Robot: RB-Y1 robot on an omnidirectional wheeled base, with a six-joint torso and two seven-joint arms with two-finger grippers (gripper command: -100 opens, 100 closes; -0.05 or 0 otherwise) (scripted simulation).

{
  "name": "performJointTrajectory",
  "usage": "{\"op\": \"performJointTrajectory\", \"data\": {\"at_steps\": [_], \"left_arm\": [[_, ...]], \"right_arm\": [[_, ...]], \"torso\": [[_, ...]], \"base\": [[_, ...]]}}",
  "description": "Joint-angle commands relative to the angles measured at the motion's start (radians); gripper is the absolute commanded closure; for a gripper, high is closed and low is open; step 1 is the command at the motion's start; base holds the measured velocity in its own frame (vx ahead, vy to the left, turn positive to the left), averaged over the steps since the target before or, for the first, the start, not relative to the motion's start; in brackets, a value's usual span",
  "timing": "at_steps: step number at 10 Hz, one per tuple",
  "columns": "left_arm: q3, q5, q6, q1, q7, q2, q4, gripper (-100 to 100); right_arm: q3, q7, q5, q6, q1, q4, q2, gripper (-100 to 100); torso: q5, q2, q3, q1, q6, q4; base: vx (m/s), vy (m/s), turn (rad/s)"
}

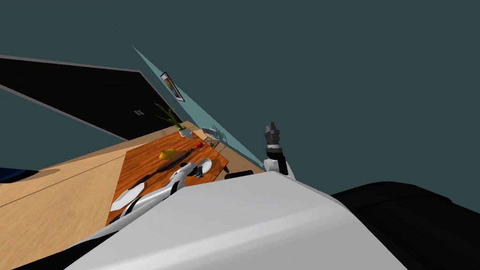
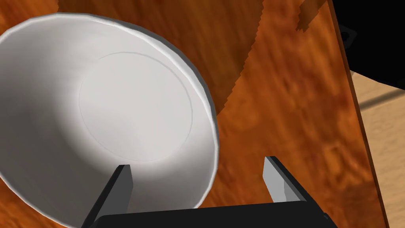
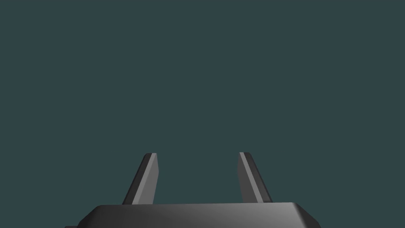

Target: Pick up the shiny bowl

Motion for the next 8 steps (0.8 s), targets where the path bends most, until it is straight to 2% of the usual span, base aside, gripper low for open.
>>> {"op": "performJointTrajectory", "data": {"at_steps": [1, 2, 4, 5, 6, 8], "left_arm": [[0.002, 0.003, -0.007, -0.005, -0.028, 0.002, 0.014, -100], [0.040, 0.024, -0.010, 0.018, -0.068, 0.013, 0.024, -100], [0.040, 0.024, -0.010, 0.018, -0.121, 0.013, 0.024, -100], [0.079, 0.045, -0.013, 0.040, -0.149, 0.023, 0.033, -100], [0.079, 0.045, -0.013, 0.040, -0.167, 0.023, 0.033, -100], [0.079, 0.045, -0.013, 0.040, -0.219, 0.023, 0.033, -100]], "right_arm": [[0.000, 0.000, 0.000, 0.000, 0.000, 0.000, 0.000, 0], [0.000, 0.000, 0.000, 0.000, 0.000, 0.000, 0.000, 0], [0.000, 0.000, 0.000, 0.000, 0.000, 0.000, 0.000, 0], [0.000, 0.000, 0.000, 0.000, 0.000, 0.000, 0.000, 0], [0.000, 0.000, 0.000, 0.000, 0.000, 0.000, 0.000, 0], [0.000, 0.000, 0.000, 0.000, 0.000, 0.000, 0.000, 0]], "torso": [[0.000, 0.000, 0.000, 0.000, 0.000, 0.000], [0.000, 0.004, 0.002, 0.001, 0.000, 0.001], [0.000, -0.002, -0.001, -0.001, -0.001, 0.000], [0.000, 0.000, 0.000, 0.000, 0.000, 0.000], [0.000, -0.001, -0.001, -0.002, -0.002, 0.000], [0.000, 0.004, 0.002, 0.001, 0.000, 0.001]], "base": [[0.005, -0.014, -0.034], [0.116, -0.040, 0.196], [0.100, -0.046, 0.097], [0.120, -0.071, 0.258], [0.060, -0.084, 0.237], [-0.001, 0.001, -0.003]]}}
